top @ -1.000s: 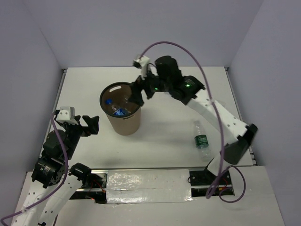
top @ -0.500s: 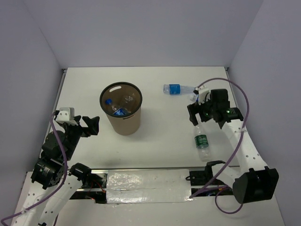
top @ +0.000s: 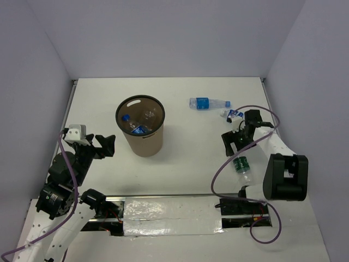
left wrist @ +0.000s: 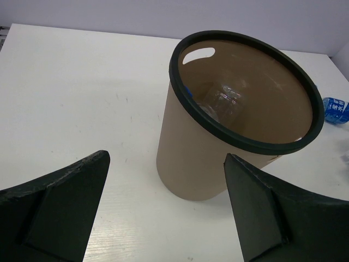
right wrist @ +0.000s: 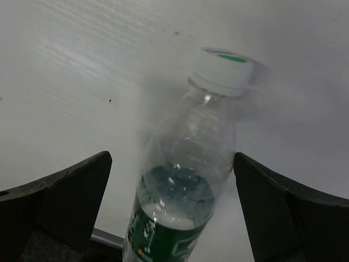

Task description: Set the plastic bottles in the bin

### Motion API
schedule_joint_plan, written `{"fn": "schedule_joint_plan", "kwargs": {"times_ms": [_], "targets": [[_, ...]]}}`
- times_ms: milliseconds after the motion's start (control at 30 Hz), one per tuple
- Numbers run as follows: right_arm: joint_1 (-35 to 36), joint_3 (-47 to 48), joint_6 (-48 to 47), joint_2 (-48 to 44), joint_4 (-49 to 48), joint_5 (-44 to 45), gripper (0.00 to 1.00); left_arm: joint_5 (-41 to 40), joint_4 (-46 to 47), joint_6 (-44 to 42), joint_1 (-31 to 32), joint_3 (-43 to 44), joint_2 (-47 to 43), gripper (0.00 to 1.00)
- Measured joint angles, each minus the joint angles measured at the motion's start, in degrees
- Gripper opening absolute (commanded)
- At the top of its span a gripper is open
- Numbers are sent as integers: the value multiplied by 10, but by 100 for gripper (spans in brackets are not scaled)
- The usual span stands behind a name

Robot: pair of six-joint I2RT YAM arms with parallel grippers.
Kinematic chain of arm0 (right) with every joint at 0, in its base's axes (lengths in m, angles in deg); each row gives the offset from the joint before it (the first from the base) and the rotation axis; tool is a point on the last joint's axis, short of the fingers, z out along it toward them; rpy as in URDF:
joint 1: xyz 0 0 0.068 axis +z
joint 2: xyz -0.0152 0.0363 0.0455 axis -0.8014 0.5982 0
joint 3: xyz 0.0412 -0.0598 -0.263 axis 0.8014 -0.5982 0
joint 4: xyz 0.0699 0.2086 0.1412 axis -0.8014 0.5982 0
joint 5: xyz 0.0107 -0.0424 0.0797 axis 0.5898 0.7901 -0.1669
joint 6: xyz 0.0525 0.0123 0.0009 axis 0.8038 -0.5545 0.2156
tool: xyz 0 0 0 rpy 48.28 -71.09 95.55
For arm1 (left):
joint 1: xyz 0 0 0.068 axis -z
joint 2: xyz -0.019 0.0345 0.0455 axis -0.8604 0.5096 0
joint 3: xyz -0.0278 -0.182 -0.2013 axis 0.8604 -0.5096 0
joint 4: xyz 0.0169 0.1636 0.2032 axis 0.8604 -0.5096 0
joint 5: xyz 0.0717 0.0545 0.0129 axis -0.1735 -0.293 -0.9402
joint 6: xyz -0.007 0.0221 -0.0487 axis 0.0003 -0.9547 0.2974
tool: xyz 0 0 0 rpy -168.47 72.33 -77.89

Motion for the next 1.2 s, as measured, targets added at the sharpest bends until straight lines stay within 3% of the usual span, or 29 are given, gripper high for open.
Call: {"fn": "schedule_joint_plan", "kwargs": {"times_ms": [100, 300, 400, 433, 467, 667, 833, 967, 1100, 1200], "targets": [[0, 4, -3, 40, 12, -19, 99, 0, 0, 0, 0, 0, -2, 100], [0, 15, -3, 102, 12, -30, 80, 0, 0, 0, 0, 0, -3, 99], [0, 16, -5, 113, 12, -27, 60, 0, 0, 0, 0, 0, -3, 99], [0, 16, -5, 113, 13, -27, 47, 0, 0, 0, 0, 0, -3, 100], [0, 17, -7, 113, 14, -28, 41, 0, 0, 0, 0, 0, -3, 99], [0, 68, -28, 79, 66, -51, 14, 0, 0, 0, 0, 0, -3, 100], [45, 256, -29, 27, 131, -102, 9, 0, 0, 0, 0, 0, -3, 100], [181, 431, 5, 20, 139, -141, 7, -1, 0, 0, 0, 0, -3, 100], [332, 625, 59, 71, 148, -172, 7, -5, 0, 0, 0, 0, -3, 100], [396, 800, 103, 157, 129, -189, 7, -7, 0, 0, 0, 0, -3, 100]]}}
